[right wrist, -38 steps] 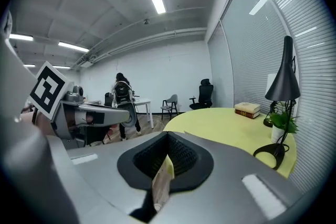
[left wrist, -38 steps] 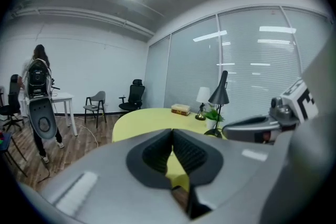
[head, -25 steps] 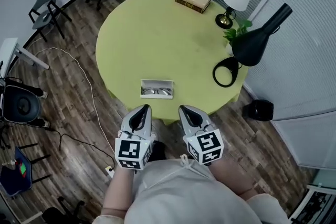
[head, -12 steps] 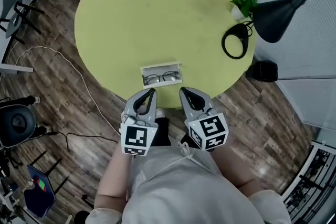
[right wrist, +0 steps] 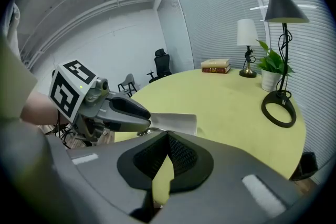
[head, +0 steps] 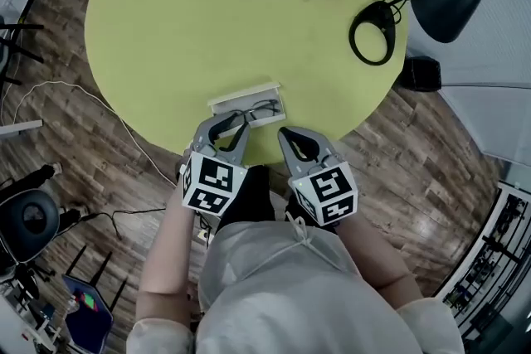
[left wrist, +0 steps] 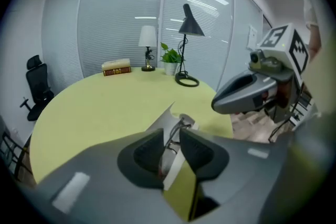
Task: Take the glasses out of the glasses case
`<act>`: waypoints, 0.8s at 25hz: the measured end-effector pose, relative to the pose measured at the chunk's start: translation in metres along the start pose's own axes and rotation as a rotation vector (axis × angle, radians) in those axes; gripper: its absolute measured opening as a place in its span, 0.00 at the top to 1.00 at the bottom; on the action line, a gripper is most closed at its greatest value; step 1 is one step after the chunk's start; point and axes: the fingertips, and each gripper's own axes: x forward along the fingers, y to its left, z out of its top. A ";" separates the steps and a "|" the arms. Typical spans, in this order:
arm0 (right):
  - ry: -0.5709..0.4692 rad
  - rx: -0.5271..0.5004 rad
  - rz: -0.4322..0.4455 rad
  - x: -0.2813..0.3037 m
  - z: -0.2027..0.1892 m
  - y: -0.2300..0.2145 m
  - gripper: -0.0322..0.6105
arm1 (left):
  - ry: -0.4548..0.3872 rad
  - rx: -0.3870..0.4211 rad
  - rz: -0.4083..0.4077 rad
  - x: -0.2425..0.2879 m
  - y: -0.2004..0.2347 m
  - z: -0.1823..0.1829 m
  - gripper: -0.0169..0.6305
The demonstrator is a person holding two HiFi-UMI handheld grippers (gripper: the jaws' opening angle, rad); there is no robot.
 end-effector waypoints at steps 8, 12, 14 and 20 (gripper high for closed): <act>0.061 0.022 -0.011 0.006 -0.019 -0.014 0.95 | 0.240 0.265 -0.148 0.039 -0.007 -0.013 0.82; 0.081 0.040 -0.007 0.009 -0.025 -0.014 0.95 | 0.287 0.303 -0.163 0.050 -0.007 -0.019 0.84; 0.091 0.042 -0.008 0.009 -0.027 -0.017 0.95 | 0.312 0.306 -0.180 0.055 -0.008 -0.023 0.84; 0.106 0.061 -0.012 0.011 -0.031 -0.025 0.95 | 0.342 0.315 -0.209 0.064 -0.005 -0.028 0.91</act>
